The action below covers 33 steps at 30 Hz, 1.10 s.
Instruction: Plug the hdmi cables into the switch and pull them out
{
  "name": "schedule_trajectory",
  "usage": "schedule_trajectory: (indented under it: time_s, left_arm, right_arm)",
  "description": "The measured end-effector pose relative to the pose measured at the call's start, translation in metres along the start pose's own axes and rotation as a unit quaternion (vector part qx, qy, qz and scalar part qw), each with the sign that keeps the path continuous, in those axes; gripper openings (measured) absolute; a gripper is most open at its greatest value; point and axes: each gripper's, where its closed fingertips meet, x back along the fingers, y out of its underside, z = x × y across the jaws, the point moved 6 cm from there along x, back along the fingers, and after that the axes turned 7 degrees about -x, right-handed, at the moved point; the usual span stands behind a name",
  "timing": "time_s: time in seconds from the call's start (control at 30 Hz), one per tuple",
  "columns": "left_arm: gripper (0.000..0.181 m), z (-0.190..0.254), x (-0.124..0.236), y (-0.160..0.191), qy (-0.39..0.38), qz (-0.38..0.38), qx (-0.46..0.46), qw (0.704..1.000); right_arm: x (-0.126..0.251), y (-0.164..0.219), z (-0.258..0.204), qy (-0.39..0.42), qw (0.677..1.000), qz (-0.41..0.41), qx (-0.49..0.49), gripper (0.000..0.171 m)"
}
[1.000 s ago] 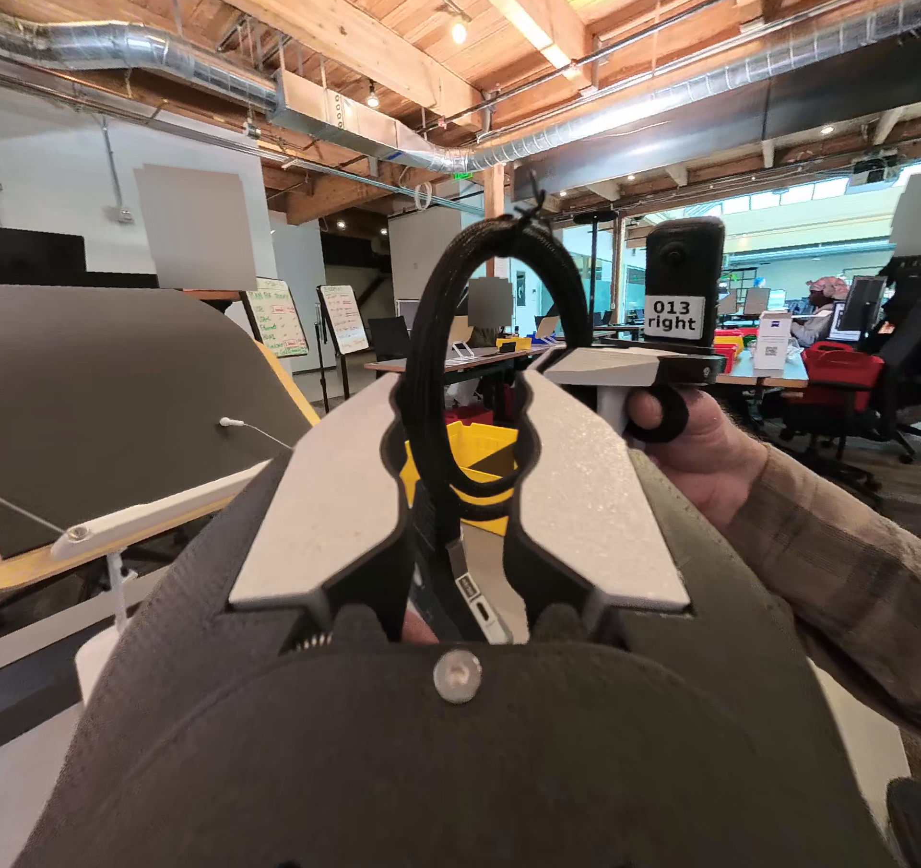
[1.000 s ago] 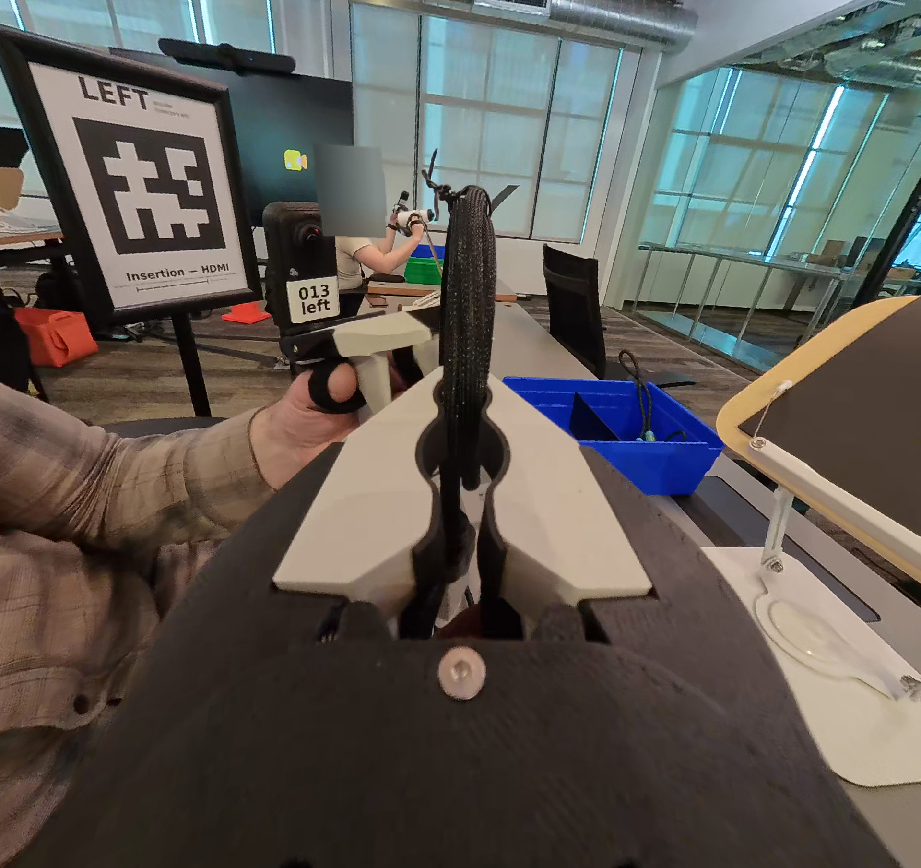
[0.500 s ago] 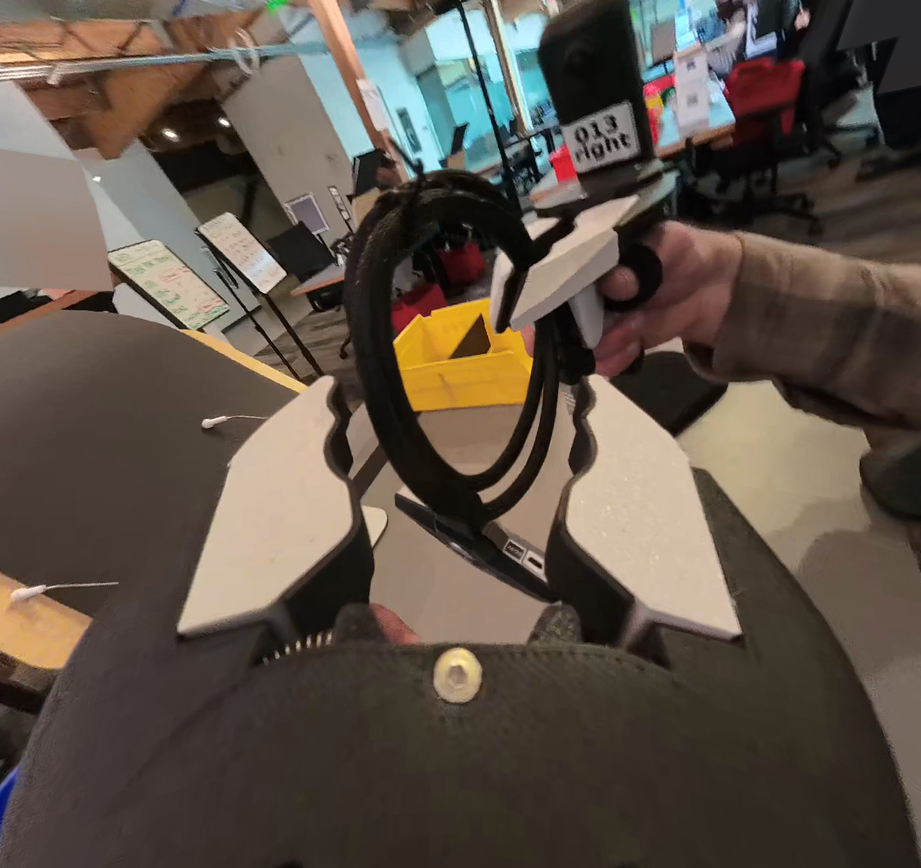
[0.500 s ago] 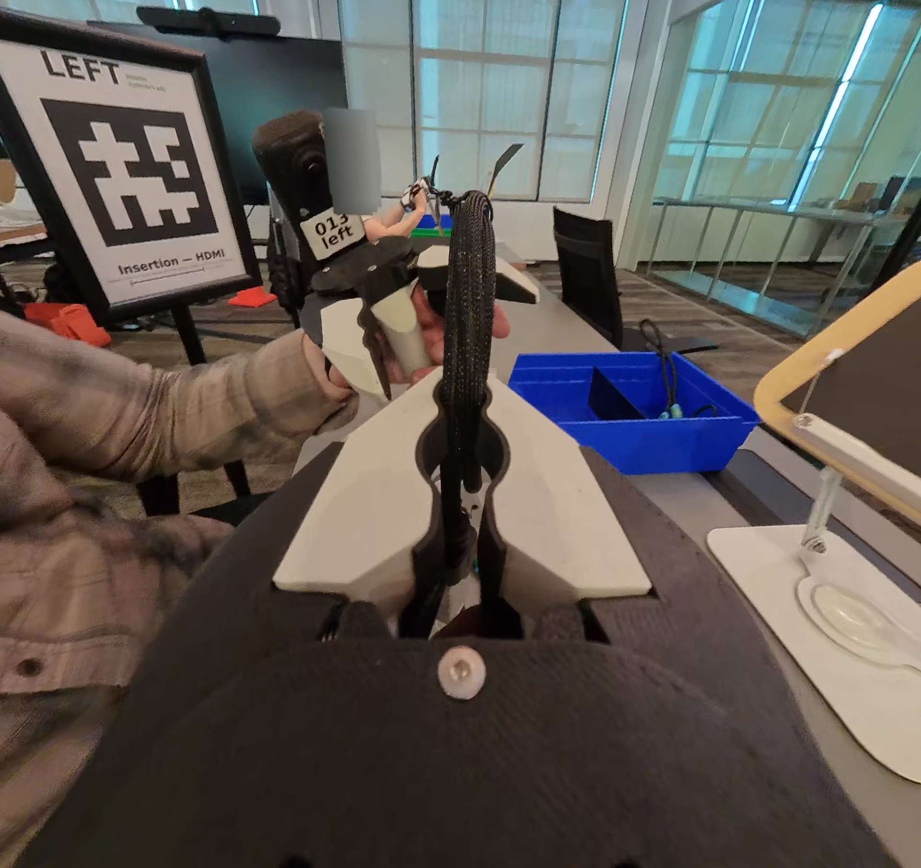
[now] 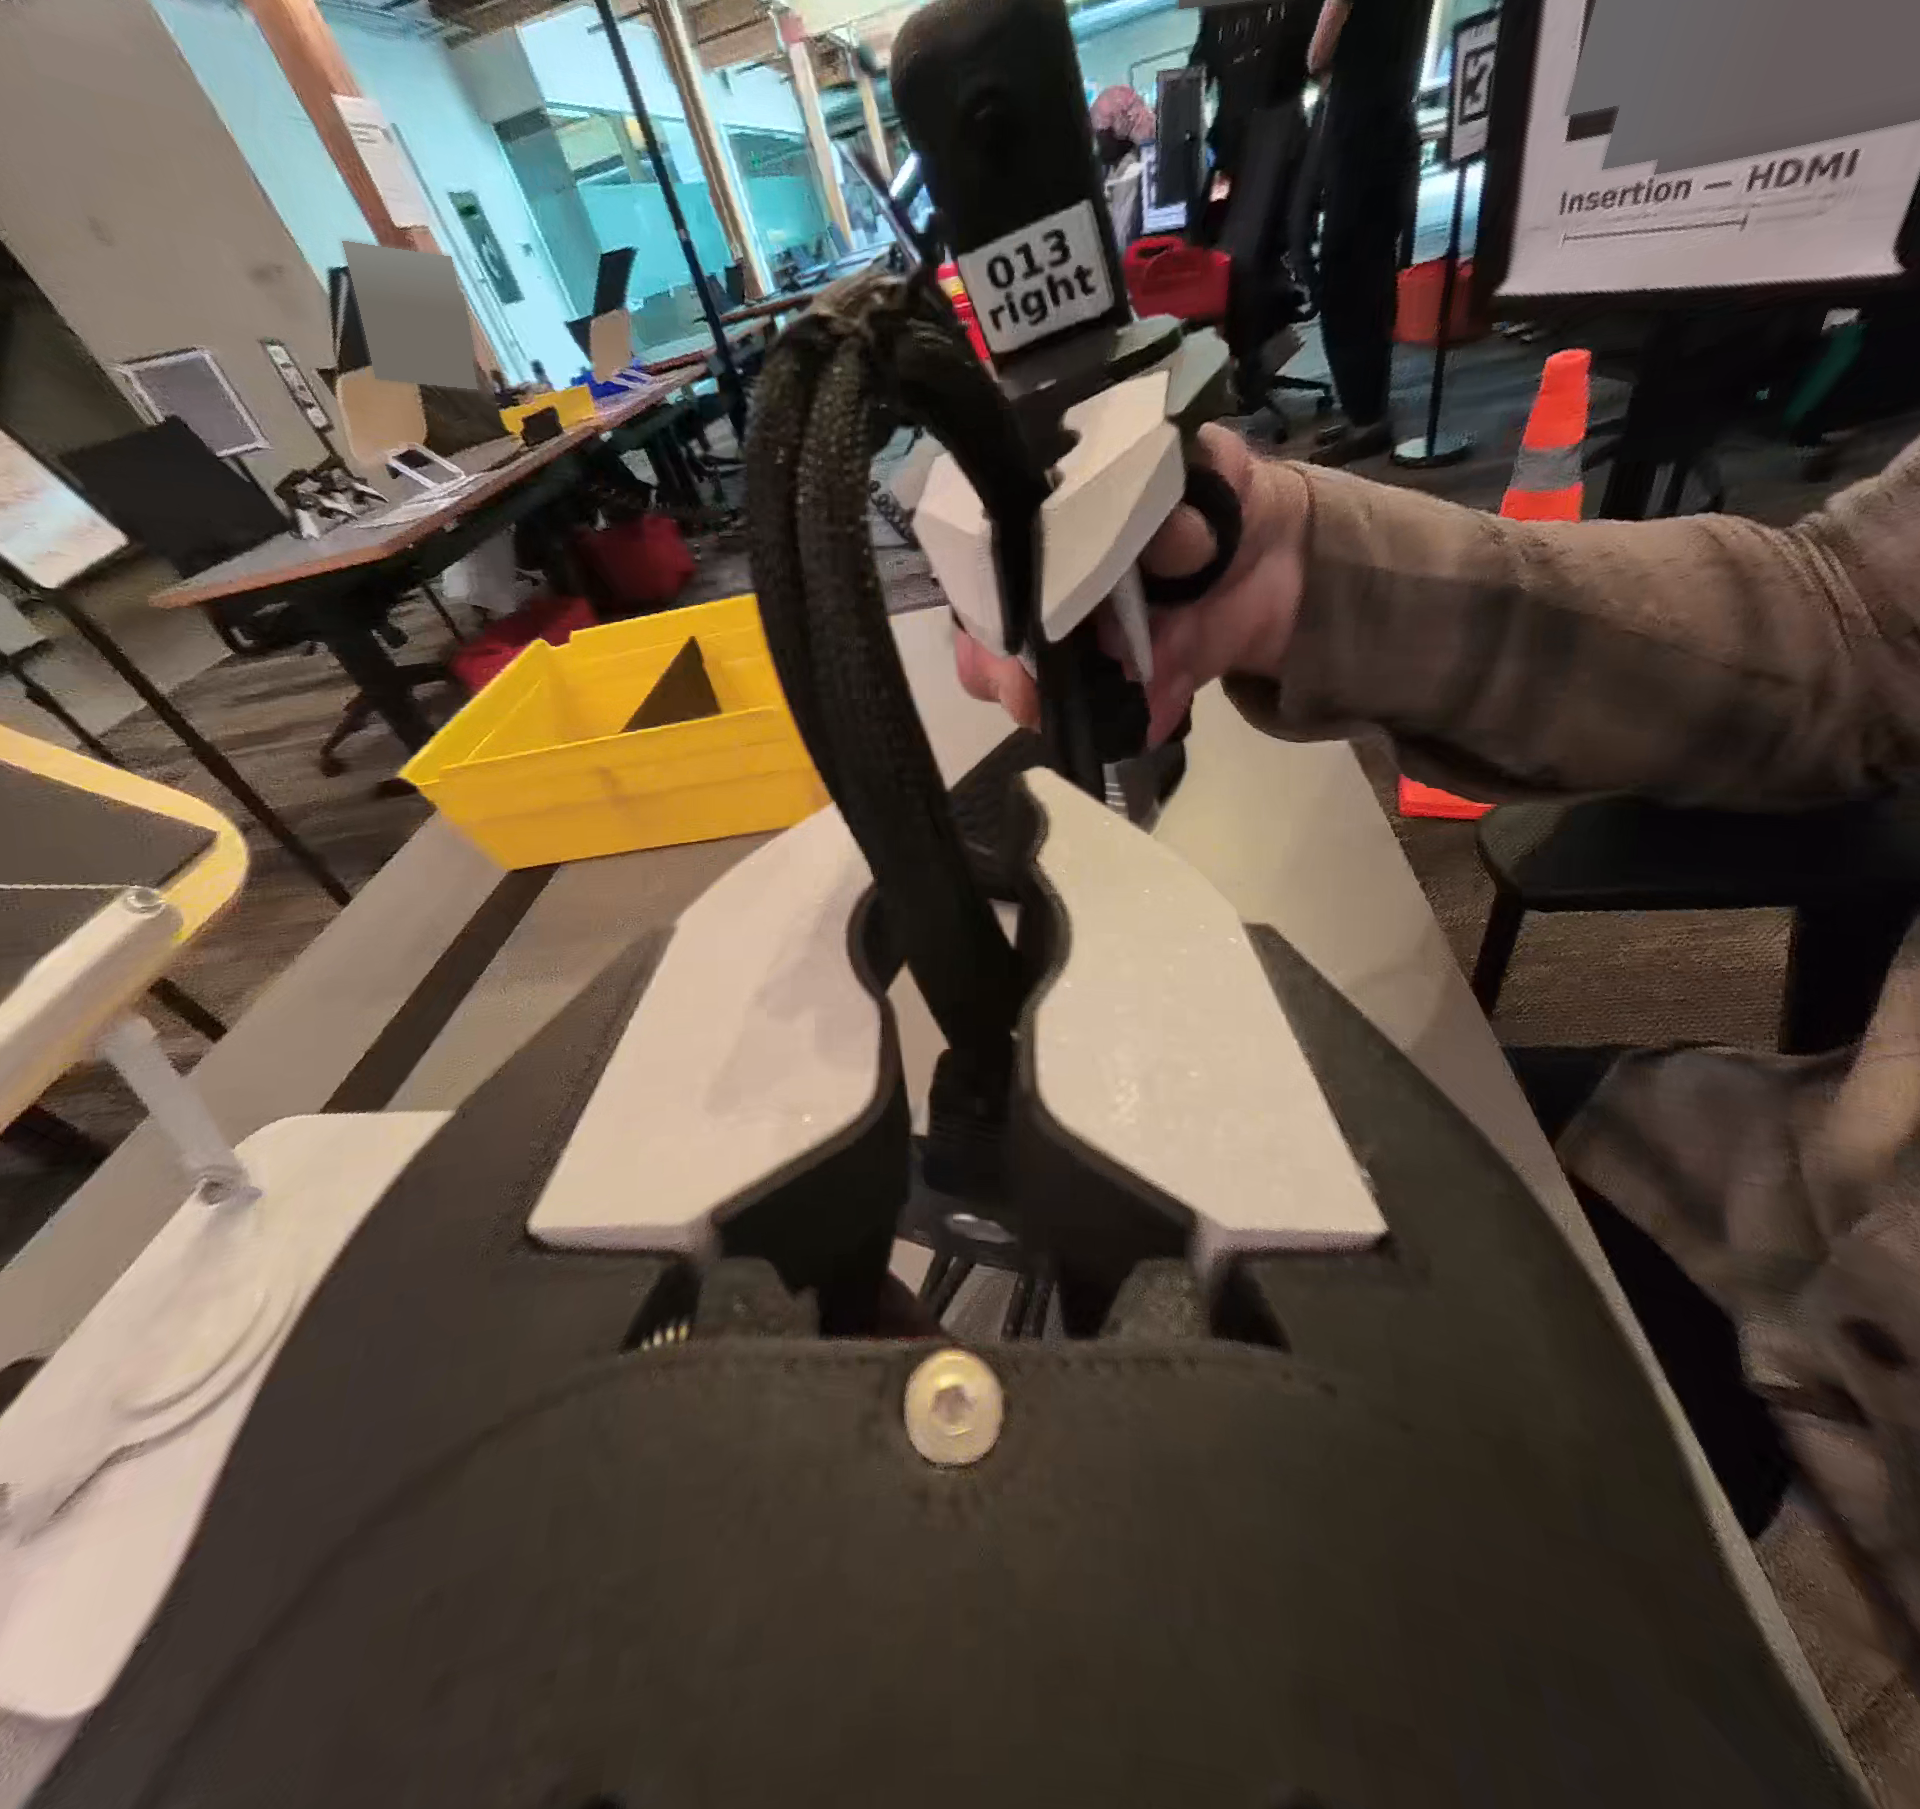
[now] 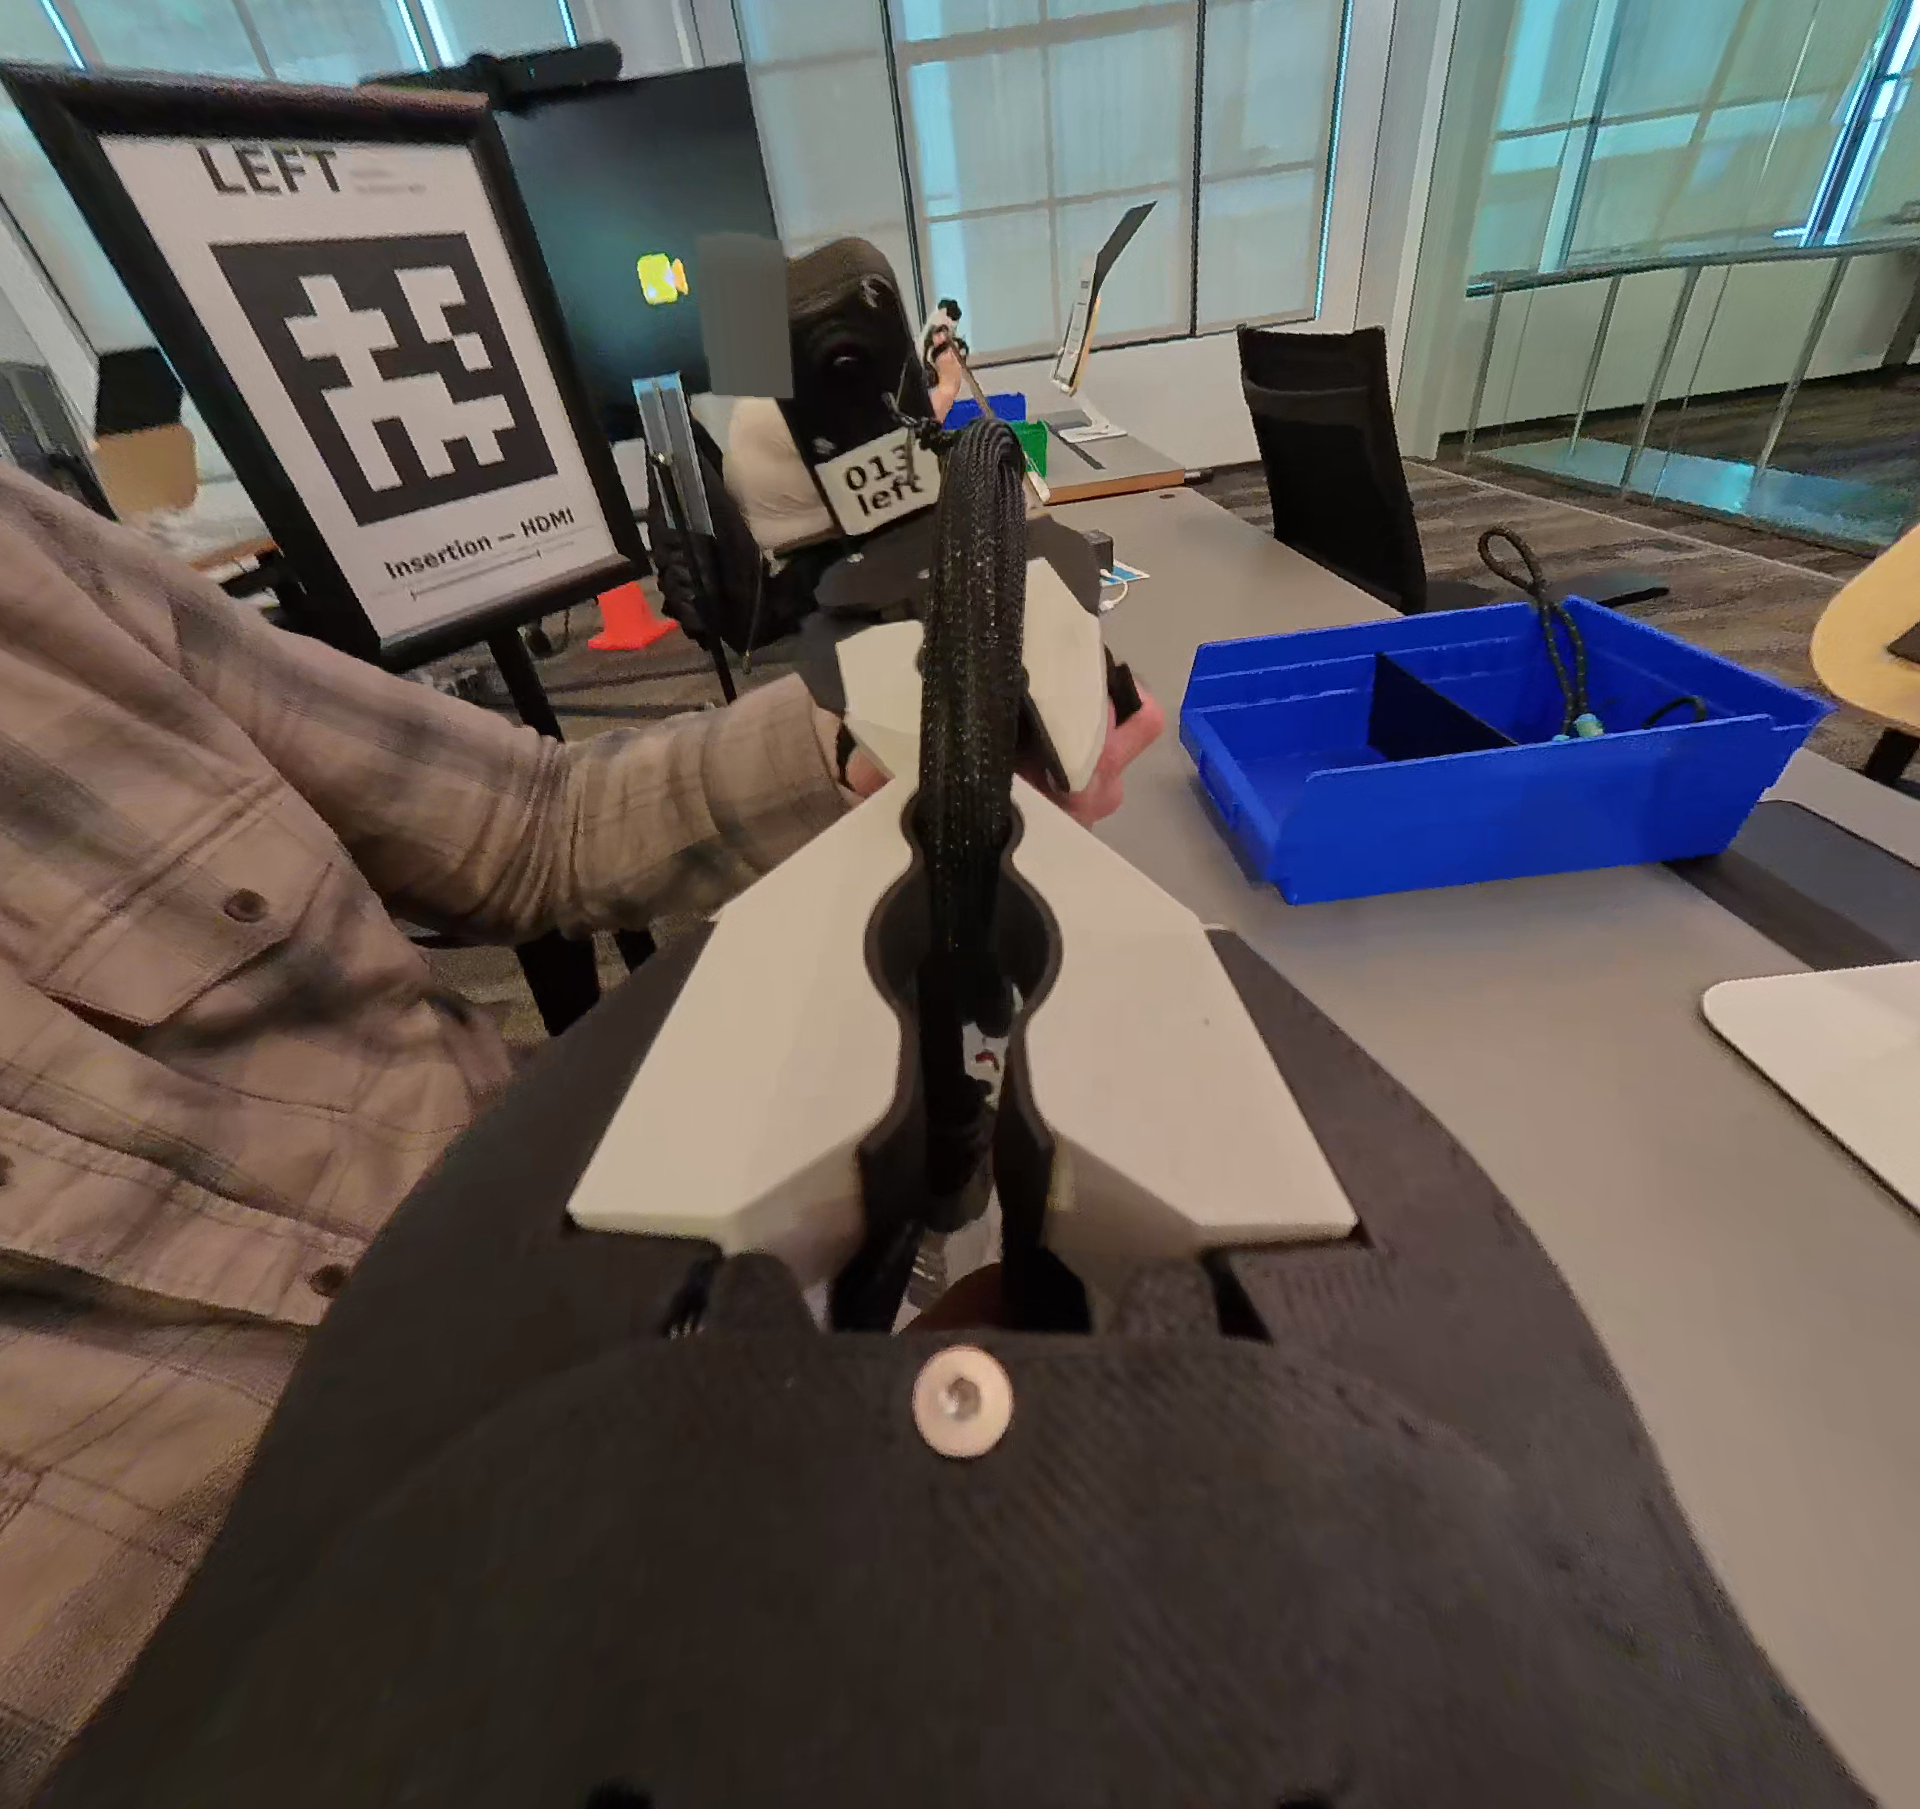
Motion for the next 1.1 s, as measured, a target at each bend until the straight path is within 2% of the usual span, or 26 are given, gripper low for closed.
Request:
schedule_trajectory:
  time_s: [0.07,0.23,0.4,0.5,0.63,0.77,0.87,0.97,1.03,1.07,1.1]
  left_arm:
    - [0.013,-0.001,-0.007,0.003,0.015,-0.004,0.011,1.0]
    - [0.006,-0.015,-0.02,-0.005,-0.014,0.025,0.044,0.999]
    - [0.005,-0.028,-0.017,-0.009,-0.033,0.052,0.079,0.995]
    - [0.005,-0.04,-0.006,-0.01,-0.056,0.095,0.126,0.986]
    - [0.005,-0.05,0.005,-0.002,-0.056,0.142,0.177,0.972]
    - [0.004,-0.05,0.01,0.004,-0.042,0.131,0.175,0.975]
    - [0.005,-0.045,0.009,0.004,-0.026,0.121,0.164,0.979]
    - [0.005,-0.041,0.005,0.008,-0.032,0.087,0.146,0.985]
    - [0.004,-0.037,0.002,0.012,-0.033,0.073,0.147,0.986]
    - [0.004,-0.037,0.001,0.015,-0.036,0.066,0.155,0.985]
    - [0.005,-0.037,0.0,0.018,-0.041,0.057,0.162,0.984]
  right_arm:
    - [0.006,0.004,0.0,0.012,1.0,0.011,-0.008,0.0]
    - [0.019,0.003,0.004,0.085,0.995,0.061,-0.005,0.008]
    - [0.038,-0.001,0.004,0.135,0.987,0.081,0.02,0.057]
    - [0.052,0.0,0.011,0.168,0.983,0.065,0.036,0.059]
    - [0.054,0.007,0.013,0.13,0.99,0.055,0.012,0.077]
    - [0.052,-0.001,0.009,0.074,0.993,0.095,-0.011,0.089]
    - [0.037,0.006,0.009,0.074,0.996,0.051,0.005,0.101]
    - [0.02,0.005,0.011,0.089,0.995,0.039,0.018,0.099]
    - [0.009,0.009,0.02,0.124,0.992,0.016,0.018,0.088]
    - [0.005,0.013,0.024,0.134,0.991,0.005,0.022,0.079]
    - [0.001,0.016,0.027,0.137,0.99,-0.001,0.031,0.057]
